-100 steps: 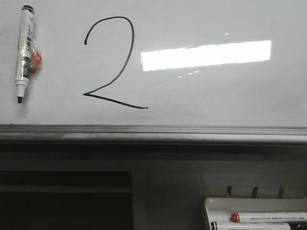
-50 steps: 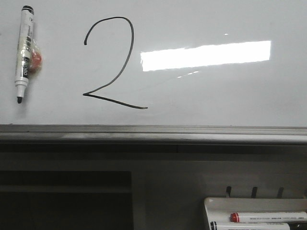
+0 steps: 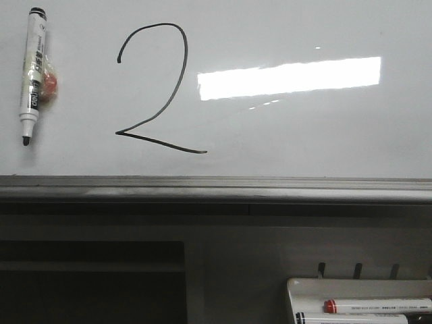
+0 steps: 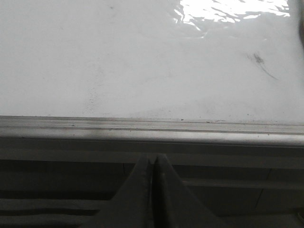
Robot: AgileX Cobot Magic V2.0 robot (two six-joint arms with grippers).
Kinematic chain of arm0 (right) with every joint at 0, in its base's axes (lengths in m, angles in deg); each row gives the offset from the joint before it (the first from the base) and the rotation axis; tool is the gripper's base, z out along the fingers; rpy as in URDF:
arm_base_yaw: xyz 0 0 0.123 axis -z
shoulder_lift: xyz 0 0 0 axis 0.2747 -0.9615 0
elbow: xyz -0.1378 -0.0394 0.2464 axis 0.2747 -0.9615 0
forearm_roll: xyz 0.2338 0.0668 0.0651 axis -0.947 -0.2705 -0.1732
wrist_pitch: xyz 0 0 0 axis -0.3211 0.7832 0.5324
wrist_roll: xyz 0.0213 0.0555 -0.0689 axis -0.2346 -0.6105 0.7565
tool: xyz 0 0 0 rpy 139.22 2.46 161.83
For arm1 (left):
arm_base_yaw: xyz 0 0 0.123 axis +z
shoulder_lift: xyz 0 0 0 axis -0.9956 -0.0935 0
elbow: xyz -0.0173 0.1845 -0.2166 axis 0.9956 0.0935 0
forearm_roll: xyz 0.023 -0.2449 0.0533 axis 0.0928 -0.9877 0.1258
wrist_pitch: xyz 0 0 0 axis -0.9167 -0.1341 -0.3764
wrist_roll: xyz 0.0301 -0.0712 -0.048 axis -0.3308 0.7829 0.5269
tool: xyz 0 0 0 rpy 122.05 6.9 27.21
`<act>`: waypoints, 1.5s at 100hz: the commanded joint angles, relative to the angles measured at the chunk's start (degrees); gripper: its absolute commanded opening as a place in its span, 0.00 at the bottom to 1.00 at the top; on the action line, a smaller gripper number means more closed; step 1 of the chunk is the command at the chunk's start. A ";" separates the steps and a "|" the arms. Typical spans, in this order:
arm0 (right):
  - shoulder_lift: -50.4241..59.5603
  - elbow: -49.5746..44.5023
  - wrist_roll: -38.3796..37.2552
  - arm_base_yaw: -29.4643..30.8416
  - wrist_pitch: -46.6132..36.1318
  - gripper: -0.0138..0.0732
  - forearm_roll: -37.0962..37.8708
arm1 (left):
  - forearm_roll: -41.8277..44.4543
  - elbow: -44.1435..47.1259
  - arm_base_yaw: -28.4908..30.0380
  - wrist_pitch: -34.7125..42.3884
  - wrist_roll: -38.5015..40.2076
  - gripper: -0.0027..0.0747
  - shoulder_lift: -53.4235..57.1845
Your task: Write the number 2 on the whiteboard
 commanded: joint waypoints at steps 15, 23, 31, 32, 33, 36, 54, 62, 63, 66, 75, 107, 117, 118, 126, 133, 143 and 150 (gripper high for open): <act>-0.40 1.41 0.55 0.21 -2.74 0.10 -0.38 | 0.08 0.61 0.13 3.77 0.76 0.01 1.55; -0.40 1.41 0.55 0.21 -2.74 0.10 -0.38 | 0.08 0.61 0.13 3.77 0.76 0.01 1.55; -0.40 1.41 0.55 0.21 -2.74 0.10 -0.38 | 0.08 0.61 0.13 3.77 0.76 0.01 1.55; -0.40 1.41 0.55 0.21 -2.74 0.10 -0.38 | 0.08 0.61 0.13 3.77 0.76 0.01 1.55; -0.40 1.41 0.55 0.21 -2.74 0.10 -0.38 | 0.08 0.61 0.13 3.77 0.76 0.01 1.55; -0.40 1.41 0.55 0.21 -2.74 0.10 -0.38 | 0.08 0.61 0.13 3.77 0.76 0.01 1.55; -0.40 1.41 0.55 0.21 -2.74 0.10 -0.38 | 0.08 0.61 0.13 3.77 0.76 0.01 1.55; -0.40 1.41 0.55 0.21 -2.74 0.10 -0.38 | 0.08 0.61 0.13 3.77 0.76 0.01 1.55; -0.40 1.41 0.55 0.21 -2.74 0.10 -0.38 | 0.08 0.61 0.13 3.77 0.76 0.01 1.55; -0.40 1.41 0.55 0.21 -2.74 0.10 -0.38 | 0.08 0.61 0.13 3.77 0.76 0.01 1.55; -0.40 1.41 0.55 0.21 -2.74 0.10 -0.38 | 0.08 0.61 0.13 3.77 0.76 0.01 1.55; -0.40 1.41 -39.49 0.21 -3.56 0.10 40.51 | 0.08 0.61 0.13 3.77 0.76 0.01 1.55; -0.40 1.41 -56.83 2.59 -3.56 0.10 55.68 | 0.08 0.61 0.13 3.77 0.76 0.01 1.55; -0.40 1.41 -57.23 2.89 -3.56 0.10 56.02 | 0.08 0.61 0.13 3.77 0.76 0.01 1.55; -0.40 1.11 -57.64 7.51 -2.53 0.10 56.46 | 0.08 0.61 0.13 3.77 0.76 0.01 1.55; -0.40 0.07 -57.64 13.50 -2.65 0.10 56.46 | 0.08 0.61 0.13 3.77 0.76 0.01 1.55; -0.40 -1.72 -57.64 23.71 -2.74 0.10 56.46 | 0.08 0.61 0.13 3.77 0.76 0.01 1.55; -0.40 -3.44 -57.64 30.20 -2.89 0.10 56.46 | 0.08 0.61 0.13 3.77 0.76 0.01 1.55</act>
